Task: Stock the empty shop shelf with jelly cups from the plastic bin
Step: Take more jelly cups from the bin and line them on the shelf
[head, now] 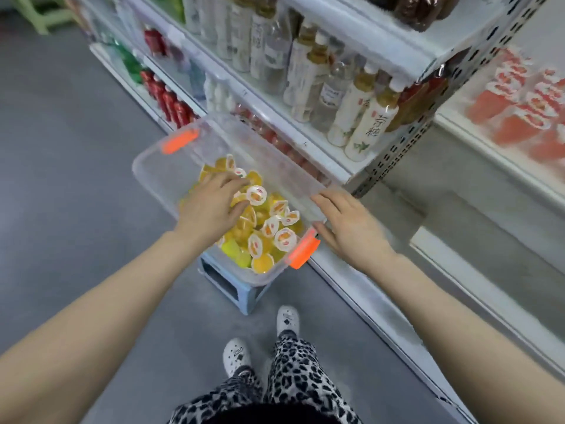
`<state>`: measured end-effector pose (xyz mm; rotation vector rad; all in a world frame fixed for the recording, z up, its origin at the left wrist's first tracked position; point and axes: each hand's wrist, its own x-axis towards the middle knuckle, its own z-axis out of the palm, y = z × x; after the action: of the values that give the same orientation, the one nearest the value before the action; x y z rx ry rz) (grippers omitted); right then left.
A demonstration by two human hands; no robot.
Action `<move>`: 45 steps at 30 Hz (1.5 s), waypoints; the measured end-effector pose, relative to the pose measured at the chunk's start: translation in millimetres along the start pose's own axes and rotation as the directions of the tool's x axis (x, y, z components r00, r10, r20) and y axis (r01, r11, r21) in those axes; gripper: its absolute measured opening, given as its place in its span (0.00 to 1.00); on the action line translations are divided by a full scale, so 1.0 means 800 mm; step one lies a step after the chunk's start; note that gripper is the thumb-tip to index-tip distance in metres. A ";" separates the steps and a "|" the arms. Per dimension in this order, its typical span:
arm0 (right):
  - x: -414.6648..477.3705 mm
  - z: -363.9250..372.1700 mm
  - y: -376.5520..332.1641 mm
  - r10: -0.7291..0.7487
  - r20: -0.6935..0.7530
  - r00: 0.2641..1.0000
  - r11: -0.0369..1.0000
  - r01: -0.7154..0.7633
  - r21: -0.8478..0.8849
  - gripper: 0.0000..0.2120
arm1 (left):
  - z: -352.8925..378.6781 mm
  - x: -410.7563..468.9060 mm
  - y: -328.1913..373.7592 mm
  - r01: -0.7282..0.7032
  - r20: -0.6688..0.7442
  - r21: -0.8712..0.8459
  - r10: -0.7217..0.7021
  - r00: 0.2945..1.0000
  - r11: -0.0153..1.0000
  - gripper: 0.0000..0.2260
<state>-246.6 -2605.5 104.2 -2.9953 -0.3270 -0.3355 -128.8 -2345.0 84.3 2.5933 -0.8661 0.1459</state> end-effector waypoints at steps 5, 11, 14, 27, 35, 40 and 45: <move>0.061 0.072 -0.028 -0.076 0.345 0.935 0.980 0.005 0.201 0.24 | 0.029 -0.026 -0.064 0.201 0.109 0.039 -0.204 0.973 0.979 0.16; 0.109 0.156 -0.056 -0.199 0.728 0.657 0.977 0.078 0.196 0.30 | 0.055 -0.011 -0.076 0.308 0.011 0.038 -0.309 0.951 0.951 0.14; 0.114 0.179 -0.064 -0.271 0.747 0.608 0.963 0.174 0.208 0.28 | 0.059 -0.013 -0.079 0.302 -0.029 0.057 -0.301 0.953 0.952 0.13; 0.121 0.128 0.023 0.009 0.236 0.972 0.973 -0.063 0.220 0.20 | 0.085 0.061 -0.085 0.080 0.389 0.267 -0.183 0.903 0.960 0.23; 0.114 0.137 0.028 0.090 0.144 0.985 0.969 -0.120 0.218 0.17 | 0.136 0.086 -0.088 0.005 0.498 0.248 -0.132 0.857 0.969 0.24; 0.112 0.136 0.027 0.127 0.157 0.979 0.961 -0.161 0.226 0.18 | 0.125 0.071 -0.072 0.042 0.471 -0.019 -0.028 0.882 0.999 0.17; 0.112 0.135 0.026 0.118 0.192 0.974 0.967 -0.157 0.200 0.19 | 0.129 0.074 -0.061 0.054 0.562 0.066 -0.082 0.823 0.996 0.20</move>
<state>-134.2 -2593.4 18.6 -2.8196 -0.1561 -0.0158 -55.2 -2383.7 -13.9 2.7424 -0.9593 -0.6693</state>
